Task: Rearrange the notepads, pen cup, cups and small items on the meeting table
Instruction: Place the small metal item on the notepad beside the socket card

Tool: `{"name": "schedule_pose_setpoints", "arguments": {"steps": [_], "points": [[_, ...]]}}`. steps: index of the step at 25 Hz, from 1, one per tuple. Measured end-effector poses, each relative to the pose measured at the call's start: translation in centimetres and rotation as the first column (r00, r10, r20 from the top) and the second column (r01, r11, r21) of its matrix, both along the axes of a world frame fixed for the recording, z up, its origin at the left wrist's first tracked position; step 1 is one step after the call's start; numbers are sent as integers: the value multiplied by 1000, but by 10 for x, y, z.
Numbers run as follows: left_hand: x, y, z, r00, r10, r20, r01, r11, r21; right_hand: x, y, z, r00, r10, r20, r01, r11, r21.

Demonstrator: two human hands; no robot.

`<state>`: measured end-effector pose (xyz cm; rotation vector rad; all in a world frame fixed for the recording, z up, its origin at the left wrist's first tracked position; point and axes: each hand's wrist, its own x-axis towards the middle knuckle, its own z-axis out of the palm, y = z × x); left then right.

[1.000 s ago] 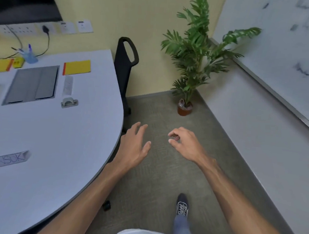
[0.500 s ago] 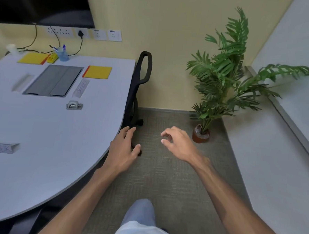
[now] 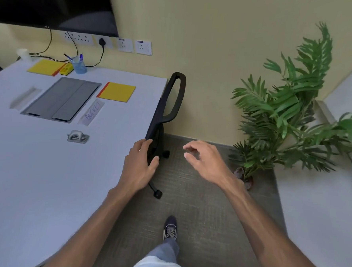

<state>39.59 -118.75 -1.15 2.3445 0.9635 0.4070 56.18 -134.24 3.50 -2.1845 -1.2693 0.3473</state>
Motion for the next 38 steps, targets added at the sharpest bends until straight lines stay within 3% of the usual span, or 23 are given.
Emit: {"name": "schedule_pose_setpoints", "arguments": {"steps": [9,18,23,28,38], "points": [[118,130,29,983,137,118,-134,990,-38,140,162,28,991,134,15,-134,991,7],[178,220,21,919,369,141,-357,928,-105,231,324,4,931,360,-66,-358,933,36],[240,274,7,838,525,150,-510,851,-127,301,423,-21,822,564,-78,-562,826,38],[306,319,12,700,708,92,-692,705,-153,365,510,-37,692,709,-136,-714,700,17],[344,373,8,559,828,-47,-823,546,-156,402,625,-66,577,785,-225,-809,588,-25]]}}
